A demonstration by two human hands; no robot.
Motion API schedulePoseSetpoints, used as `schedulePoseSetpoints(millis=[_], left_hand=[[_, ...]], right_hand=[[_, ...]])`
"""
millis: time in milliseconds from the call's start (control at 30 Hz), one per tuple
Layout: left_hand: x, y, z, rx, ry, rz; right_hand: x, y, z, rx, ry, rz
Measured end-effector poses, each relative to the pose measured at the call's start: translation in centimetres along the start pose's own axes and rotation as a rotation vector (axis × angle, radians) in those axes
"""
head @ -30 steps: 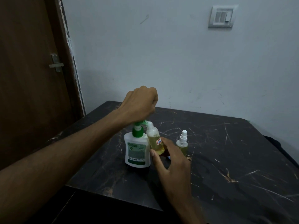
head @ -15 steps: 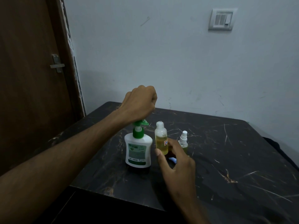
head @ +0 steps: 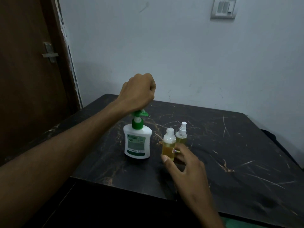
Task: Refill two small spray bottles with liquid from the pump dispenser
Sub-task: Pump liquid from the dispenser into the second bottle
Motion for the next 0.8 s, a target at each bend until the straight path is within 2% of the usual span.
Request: schedulePoseSetpoints(millis=[367,800], left_hand=[[0.1,0.2,-0.2,-0.011,0.029,0.023],[-0.1,-0.2,-0.4,0.017,0.061,0.038]], right_hand=[[-0.6,0.1,2.0,-0.039,0.101,0.021],[-0.7,-0.3,2.8,-0.098,0.236,-0.048]])
Point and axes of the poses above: each hand's wrist, its own y-axis away from the middle knuckle, its own x-axis out of the back of the hand, z = x × y, the point moved 3 cm from there along -y, towards the middle knuckle, and after that the axes turned 4 degrees about -z, right-handed, at the moved point
